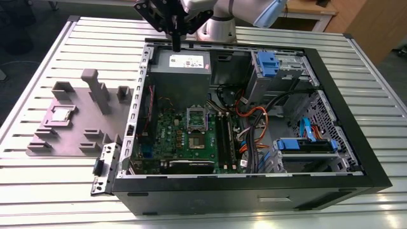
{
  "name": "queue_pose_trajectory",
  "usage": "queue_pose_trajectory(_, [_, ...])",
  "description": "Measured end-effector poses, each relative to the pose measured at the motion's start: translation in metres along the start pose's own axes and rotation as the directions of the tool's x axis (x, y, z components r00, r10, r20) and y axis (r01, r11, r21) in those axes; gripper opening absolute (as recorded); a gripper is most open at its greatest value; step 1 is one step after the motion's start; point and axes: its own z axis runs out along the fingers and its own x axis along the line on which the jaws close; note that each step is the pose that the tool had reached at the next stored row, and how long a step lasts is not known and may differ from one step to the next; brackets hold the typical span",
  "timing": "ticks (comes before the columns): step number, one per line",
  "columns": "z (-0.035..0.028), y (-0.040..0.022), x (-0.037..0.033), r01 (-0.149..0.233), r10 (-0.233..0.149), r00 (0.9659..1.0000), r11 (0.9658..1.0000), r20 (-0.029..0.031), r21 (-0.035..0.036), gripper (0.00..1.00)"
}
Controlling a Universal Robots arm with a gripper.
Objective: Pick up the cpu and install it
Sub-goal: 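Reach for the cpu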
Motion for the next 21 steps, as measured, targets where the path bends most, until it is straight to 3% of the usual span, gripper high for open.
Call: queue_pose_trajectory(21, [-0.0003,-0.0008,0.0104,0.0,0.0,1.0,1.0,0.0,0.0,0.11])
